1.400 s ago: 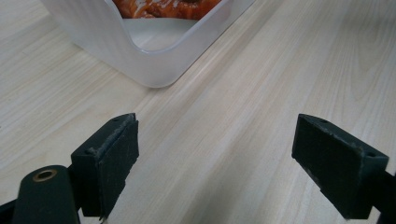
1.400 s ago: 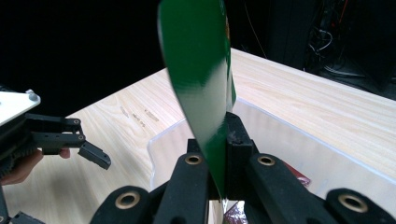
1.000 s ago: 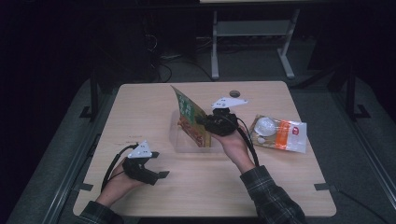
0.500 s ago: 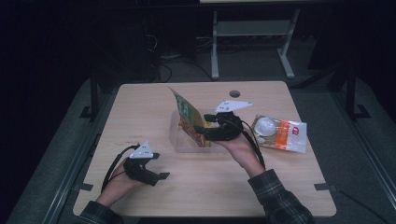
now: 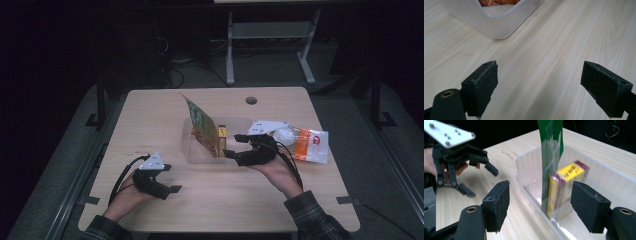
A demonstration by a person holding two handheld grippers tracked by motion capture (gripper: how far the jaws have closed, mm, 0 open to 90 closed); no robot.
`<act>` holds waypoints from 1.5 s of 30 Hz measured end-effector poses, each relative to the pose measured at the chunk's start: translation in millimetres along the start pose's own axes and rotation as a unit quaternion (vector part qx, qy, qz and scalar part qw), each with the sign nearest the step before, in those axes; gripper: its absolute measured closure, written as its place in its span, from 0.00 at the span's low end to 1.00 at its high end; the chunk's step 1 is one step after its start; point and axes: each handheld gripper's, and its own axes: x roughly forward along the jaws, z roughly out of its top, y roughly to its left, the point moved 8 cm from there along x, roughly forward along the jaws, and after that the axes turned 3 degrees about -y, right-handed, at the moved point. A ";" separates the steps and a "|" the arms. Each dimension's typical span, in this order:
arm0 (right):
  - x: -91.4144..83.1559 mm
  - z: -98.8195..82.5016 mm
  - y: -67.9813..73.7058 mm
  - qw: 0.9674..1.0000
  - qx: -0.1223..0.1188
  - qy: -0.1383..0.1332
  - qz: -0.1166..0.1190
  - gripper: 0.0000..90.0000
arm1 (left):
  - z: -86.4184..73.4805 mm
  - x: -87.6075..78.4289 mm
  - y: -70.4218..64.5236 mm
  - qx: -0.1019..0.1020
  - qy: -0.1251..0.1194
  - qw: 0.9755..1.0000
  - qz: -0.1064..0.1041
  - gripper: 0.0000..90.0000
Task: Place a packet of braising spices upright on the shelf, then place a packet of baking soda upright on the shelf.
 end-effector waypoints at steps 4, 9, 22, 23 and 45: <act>-14.4 -13.0 -3.3 1.000 -0.006 0.006 -0.007 0.33 | -0.2 0.7 -1.5 -0.003 0.000 1.000 -0.003 0.15; -30.4 -33.1 -13.5 0.999 -0.009 0.021 -0.022 0.33 | -0.4 1.8 -2.0 0.000 -0.001 1.000 -0.004 0.15; -53.7 -73.1 -89.8 0.990 0.049 0.063 -0.120 0.51 | -2.2 4.4 -2.1 0.002 0.006 1.000 -0.009 0.15; -53.4 -74.0 -96.2 0.988 0.051 0.064 -0.127 0.58 | -2.2 4.6 -2.3 0.003 0.008 1.000 -0.009 0.15; -31.2 -107.5 -161.8 0.964 0.045 0.172 -0.198 1.00 | -3.6 4.5 -3.3 0.005 0.009 1.000 -0.016 0.15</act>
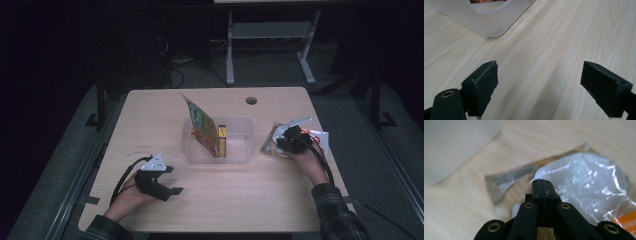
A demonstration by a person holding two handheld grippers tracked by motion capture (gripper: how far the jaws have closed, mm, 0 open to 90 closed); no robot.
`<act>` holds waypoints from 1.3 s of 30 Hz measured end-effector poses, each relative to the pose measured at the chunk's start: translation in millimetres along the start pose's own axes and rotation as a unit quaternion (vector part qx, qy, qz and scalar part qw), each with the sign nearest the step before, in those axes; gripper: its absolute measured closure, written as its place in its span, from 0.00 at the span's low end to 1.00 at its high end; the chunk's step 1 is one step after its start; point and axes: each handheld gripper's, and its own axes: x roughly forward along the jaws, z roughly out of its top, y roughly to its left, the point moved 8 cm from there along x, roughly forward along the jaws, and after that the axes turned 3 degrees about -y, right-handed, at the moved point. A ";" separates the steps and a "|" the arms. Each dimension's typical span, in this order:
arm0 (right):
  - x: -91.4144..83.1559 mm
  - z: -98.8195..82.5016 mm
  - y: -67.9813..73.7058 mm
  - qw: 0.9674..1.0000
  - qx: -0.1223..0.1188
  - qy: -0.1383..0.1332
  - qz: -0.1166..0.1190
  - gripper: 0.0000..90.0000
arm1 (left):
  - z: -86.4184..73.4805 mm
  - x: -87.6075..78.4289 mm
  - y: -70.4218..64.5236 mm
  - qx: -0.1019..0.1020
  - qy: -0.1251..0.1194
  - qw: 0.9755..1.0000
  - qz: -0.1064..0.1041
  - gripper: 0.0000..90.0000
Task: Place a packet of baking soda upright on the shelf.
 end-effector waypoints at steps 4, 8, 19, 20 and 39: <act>-6.8 -14.1 7.2 1.000 -0.013 0.022 0.011 1.00 | -0.3 0.5 0.0 -0.001 0.001 1.000 0.000 0.15; -10.7 -24.7 9.6 0.999 -0.018 0.038 0.017 1.00 | -0.1 0.3 -0.1 -0.001 0.001 1.000 0.000 0.15; -14.5 18.1 -26.9 0.996 0.071 -0.011 -0.049 1.00 | 0.8 1.5 0.7 0.001 0.000 1.000 -0.001 0.15; -12.1 21.6 -30.2 0.996 0.076 -0.011 -0.055 1.00 | 0.7 1.8 0.5 0.003 0.002 1.000 -0.002 0.15; 32.8 23.1 -61.9 0.995 0.072 0.042 -0.063 1.00 | 0.2 3.4 -3.2 0.004 0.004 1.000 -0.009 0.15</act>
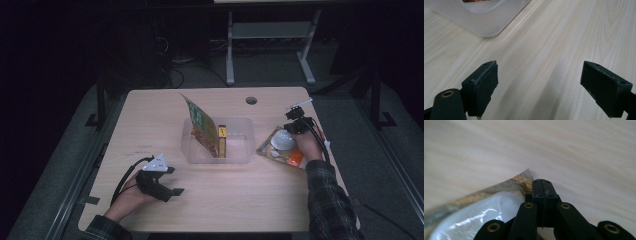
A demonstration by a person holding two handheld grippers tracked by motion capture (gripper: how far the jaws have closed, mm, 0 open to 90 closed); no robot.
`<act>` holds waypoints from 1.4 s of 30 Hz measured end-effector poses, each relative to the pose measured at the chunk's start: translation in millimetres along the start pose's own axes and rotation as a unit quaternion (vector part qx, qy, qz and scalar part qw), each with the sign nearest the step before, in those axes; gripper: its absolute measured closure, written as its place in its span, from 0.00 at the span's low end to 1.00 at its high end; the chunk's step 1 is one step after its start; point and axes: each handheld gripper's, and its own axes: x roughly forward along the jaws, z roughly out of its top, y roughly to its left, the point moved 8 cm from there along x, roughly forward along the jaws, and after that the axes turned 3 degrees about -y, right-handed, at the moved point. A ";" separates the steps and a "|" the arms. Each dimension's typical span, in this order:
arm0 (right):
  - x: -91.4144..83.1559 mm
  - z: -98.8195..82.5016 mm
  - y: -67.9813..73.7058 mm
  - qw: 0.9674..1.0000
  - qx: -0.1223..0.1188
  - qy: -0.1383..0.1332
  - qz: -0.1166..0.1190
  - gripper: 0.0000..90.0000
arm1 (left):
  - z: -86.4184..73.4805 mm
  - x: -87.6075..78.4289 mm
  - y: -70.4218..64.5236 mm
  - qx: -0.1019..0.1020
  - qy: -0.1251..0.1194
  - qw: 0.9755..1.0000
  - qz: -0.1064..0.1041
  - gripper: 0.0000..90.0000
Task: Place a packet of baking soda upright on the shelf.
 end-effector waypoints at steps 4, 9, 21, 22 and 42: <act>-5.4 -10.2 10.6 0.999 -0.013 -0.031 0.032 1.00 | -0.4 1.2 -0.4 -0.001 0.003 1.000 0.000 0.15; -9.6 -14.0 28.1 0.996 -0.046 -0.043 0.065 1.00 | -0.2 2.0 -1.0 -0.001 0.004 1.000 -0.003 0.15; -32.4 -37.9 75.0 0.983 -0.120 -0.031 0.137 1.00 | -0.4 2.5 -2.1 0.001 0.004 1.000 -0.004 0.15; -35.5 -40.7 80.3 0.981 -0.130 -0.030 0.143 1.00 | -0.3 2.6 -2.3 0.001 0.004 1.000 -0.004 0.15; -113.3 -95.0 115.6 0.958 -0.162 -0.064 0.226 0.99 | 0.3 4.0 -5.0 0.004 0.004 1.000 -0.005 0.15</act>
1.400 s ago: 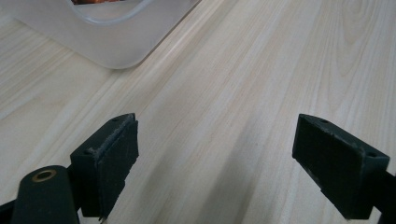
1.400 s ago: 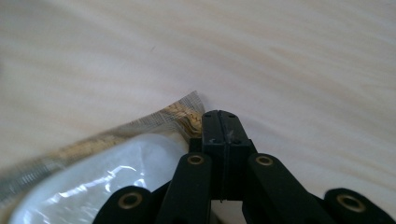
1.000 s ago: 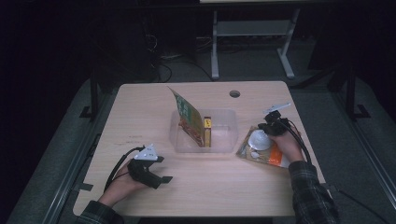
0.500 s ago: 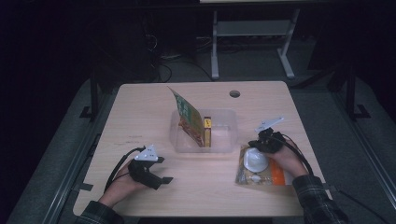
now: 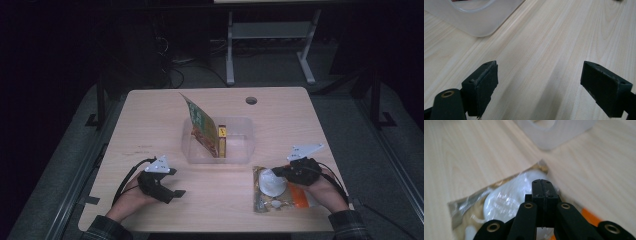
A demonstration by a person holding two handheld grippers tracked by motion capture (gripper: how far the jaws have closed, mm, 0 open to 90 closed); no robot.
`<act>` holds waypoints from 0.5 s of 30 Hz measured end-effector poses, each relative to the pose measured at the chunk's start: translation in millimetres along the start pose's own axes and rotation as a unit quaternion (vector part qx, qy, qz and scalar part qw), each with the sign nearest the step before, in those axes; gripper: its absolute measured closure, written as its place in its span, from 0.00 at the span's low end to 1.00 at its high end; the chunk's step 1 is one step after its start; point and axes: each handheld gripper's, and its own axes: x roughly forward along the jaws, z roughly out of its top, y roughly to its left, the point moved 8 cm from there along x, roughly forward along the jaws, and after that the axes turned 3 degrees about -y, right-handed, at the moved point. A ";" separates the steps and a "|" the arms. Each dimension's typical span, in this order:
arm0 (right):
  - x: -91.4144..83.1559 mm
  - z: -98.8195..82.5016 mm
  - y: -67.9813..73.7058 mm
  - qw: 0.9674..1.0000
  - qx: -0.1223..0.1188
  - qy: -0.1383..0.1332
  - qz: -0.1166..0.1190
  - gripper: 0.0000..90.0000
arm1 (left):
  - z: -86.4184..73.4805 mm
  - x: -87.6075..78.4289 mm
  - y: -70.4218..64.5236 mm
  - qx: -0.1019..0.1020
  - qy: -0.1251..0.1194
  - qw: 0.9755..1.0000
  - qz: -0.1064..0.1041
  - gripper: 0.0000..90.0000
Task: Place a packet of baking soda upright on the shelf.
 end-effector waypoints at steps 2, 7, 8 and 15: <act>1.4 -7.6 1.5 1.000 0.002 0.013 0.002 0.99 | 0.1 0.6 -0.6 -0.001 0.000 1.000 -0.001 0.15; 17.6 -11.0 9.1 0.999 -0.004 0.031 0.024 1.00 | 0.5 1.1 -0.8 -0.001 -0.001 1.000 -0.001 0.15; 19.5 -8.8 11.4 0.999 -0.006 0.027 0.030 1.00 | 0.2 1.1 -0.9 -0.002 0.000 1.000 -0.003 0.15; 31.3 -0.2 24.5 0.998 -0.024 0.014 0.064 1.00 | -0.7 1.8 -2.1 -0.001 0.005 1.000 -0.006 0.15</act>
